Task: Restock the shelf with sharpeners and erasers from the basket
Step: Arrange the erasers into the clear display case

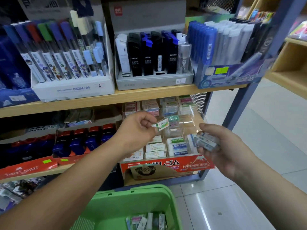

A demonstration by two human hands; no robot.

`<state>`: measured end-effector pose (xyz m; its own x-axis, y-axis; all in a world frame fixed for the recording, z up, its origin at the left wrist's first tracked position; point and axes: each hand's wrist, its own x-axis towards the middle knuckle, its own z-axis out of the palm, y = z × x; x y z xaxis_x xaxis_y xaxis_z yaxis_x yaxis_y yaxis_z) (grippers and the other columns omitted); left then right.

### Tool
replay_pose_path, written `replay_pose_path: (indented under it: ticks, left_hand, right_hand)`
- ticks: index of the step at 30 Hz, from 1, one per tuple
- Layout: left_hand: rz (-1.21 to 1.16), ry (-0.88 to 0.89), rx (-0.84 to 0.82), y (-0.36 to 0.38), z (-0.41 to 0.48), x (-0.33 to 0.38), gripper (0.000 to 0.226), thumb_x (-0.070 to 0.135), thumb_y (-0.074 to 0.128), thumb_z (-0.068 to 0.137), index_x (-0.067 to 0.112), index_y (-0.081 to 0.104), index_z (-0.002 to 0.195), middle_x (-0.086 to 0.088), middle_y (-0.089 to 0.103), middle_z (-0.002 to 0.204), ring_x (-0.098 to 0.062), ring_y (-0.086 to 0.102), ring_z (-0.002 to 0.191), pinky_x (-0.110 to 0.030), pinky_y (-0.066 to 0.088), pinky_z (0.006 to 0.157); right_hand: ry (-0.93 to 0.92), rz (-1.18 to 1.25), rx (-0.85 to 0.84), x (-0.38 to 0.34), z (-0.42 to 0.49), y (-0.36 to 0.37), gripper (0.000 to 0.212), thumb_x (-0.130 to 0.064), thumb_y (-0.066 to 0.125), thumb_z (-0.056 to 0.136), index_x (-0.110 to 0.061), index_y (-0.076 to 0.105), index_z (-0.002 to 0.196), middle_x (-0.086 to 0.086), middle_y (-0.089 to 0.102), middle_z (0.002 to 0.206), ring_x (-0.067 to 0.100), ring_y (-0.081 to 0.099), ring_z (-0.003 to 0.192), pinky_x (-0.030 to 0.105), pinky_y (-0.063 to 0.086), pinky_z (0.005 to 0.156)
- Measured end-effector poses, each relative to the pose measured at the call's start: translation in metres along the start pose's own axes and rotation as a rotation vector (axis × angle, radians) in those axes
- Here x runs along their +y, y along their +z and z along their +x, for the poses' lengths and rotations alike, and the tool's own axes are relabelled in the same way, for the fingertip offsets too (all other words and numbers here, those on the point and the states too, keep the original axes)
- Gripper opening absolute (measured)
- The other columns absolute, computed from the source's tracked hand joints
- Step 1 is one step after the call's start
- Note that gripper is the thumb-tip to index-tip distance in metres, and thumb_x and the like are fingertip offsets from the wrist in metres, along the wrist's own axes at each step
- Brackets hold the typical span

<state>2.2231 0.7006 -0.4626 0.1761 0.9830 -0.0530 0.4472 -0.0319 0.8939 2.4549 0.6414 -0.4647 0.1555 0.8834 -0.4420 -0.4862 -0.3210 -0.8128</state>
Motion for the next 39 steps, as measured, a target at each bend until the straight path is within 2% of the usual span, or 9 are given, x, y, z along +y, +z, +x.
replay_pose_path:
  ticks: [4, 8, 14, 17, 23, 26, 28, 31, 39]
  left_hand:
    - [0.005, 0.03, -0.038, 0.021, 0.009, 0.018, 0.02, 0.002, 0.071, 0.093, 0.017, 0.069, 0.106, -0.015, 0.071, 0.101, -0.026, 0.074, 0.082, -0.043, 0.063, 0.079]
    - [0.05, 0.022, -0.08, 0.041, 0.017, 0.028, 0.017, 0.002, 0.072, 0.092, 0.013, 0.07, 0.105, -0.016, 0.073, 0.094, -0.028, 0.075, 0.078, -0.045, 0.064, 0.078]
    - [0.111, 0.046, -0.155, 0.073, 0.019, 0.024, 0.013, 0.006, 0.079, 0.088, 0.015, 0.076, 0.096, -0.008, 0.074, 0.088, -0.014, 0.07, 0.074, -0.026, 0.062, 0.072]
    - [0.272, 0.136, -0.156, 0.095, 0.026, 0.019, 0.01, 0.011, 0.076, 0.09, 0.018, 0.078, 0.097, 0.005, 0.072, 0.088, -0.008, 0.066, 0.078, -0.02, 0.057, 0.07]
    - [0.844, 0.321, -0.195, 0.113, 0.03, 0.019, 0.025, 0.022, 0.058, 0.097, 0.028, 0.076, 0.113, 0.002, 0.057, 0.121, -0.021, 0.062, 0.103, -0.043, 0.057, 0.086]
    - [0.612, 0.372, -0.09, 0.11, 0.024, 0.022, 0.026, 0.015, 0.057, 0.1, 0.022, 0.074, 0.118, 0.002, 0.059, 0.118, -0.016, 0.06, 0.103, -0.037, 0.055, 0.089]
    - [0.269, 0.298, -0.051, 0.103, 0.011, 0.034, 0.018, 0.024, 0.058, 0.103, 0.026, 0.075, 0.109, 0.001, 0.066, 0.101, -0.006, 0.061, 0.085, -0.027, 0.054, 0.075]
    - [-0.062, 0.158, -0.194, 0.096, -0.01, 0.05, 0.015, 0.036, 0.064, 0.1, 0.025, 0.075, 0.103, -0.009, 0.072, 0.085, -0.007, 0.061, 0.062, -0.02, 0.05, 0.056]
    - [-0.429, -0.042, -0.169, 0.071, -0.026, 0.036, 0.031, 0.005, 0.078, 0.088, 0.012, 0.069, 0.116, -0.009, 0.075, 0.085, -0.019, 0.069, 0.072, -0.024, 0.055, 0.064]
  right_hand:
    - [-0.168, -0.019, 0.172, -0.009, -0.003, -0.016, 0.034, -0.014, 0.079, 0.09, -0.004, 0.062, 0.118, 0.004, 0.078, 0.078, 0.023, 0.079, 0.071, 0.037, 0.064, 0.06]
    - [-0.232, -0.1, 0.249, -0.011, -0.004, -0.03, 0.034, -0.013, 0.083, 0.087, -0.008, 0.064, 0.115, 0.009, 0.076, 0.097, 0.024, 0.077, 0.069, 0.055, 0.063, 0.086]
    - [-0.229, -0.102, 0.205, -0.003, -0.005, -0.036, 0.03, -0.012, 0.083, 0.087, -0.009, 0.062, 0.108, 0.008, 0.075, 0.084, 0.023, 0.077, 0.062, 0.03, 0.055, 0.047]
    - [-0.242, -0.091, 0.183, -0.004, -0.007, -0.035, 0.035, -0.018, 0.084, 0.087, -0.005, 0.062, 0.112, 0.005, 0.075, 0.076, 0.024, 0.076, 0.063, 0.036, 0.058, 0.057]
    - [-0.09, 0.013, 0.056, -0.006, -0.01, -0.034, 0.042, -0.049, 0.068, 0.095, -0.01, 0.062, 0.108, 0.007, 0.076, 0.076, 0.026, 0.075, 0.079, 0.035, 0.057, 0.069]
    - [-0.025, 0.133, 0.047, -0.006, -0.008, -0.035, 0.034, -0.042, 0.054, 0.102, -0.009, 0.063, 0.1, 0.014, 0.071, 0.081, 0.033, 0.068, 0.085, 0.03, 0.049, 0.055]
    - [-0.017, 0.133, 0.038, -0.005, -0.008, -0.035, 0.024, -0.026, 0.049, 0.097, -0.009, 0.066, 0.098, 0.016, 0.072, 0.079, 0.034, 0.067, 0.081, 0.029, 0.045, 0.053]
    - [-0.051, 0.04, -0.006, -0.002, -0.009, -0.03, 0.028, -0.012, 0.048, 0.092, -0.002, 0.071, 0.104, 0.023, 0.073, 0.086, 0.037, 0.067, 0.079, 0.035, 0.047, 0.062]
    - [-0.103, -0.043, -0.195, 0.007, -0.01, -0.011, 0.052, 0.015, 0.048, 0.086, -0.013, 0.063, 0.127, 0.02, 0.077, 0.107, 0.041, 0.069, 0.085, 0.04, 0.047, 0.065]
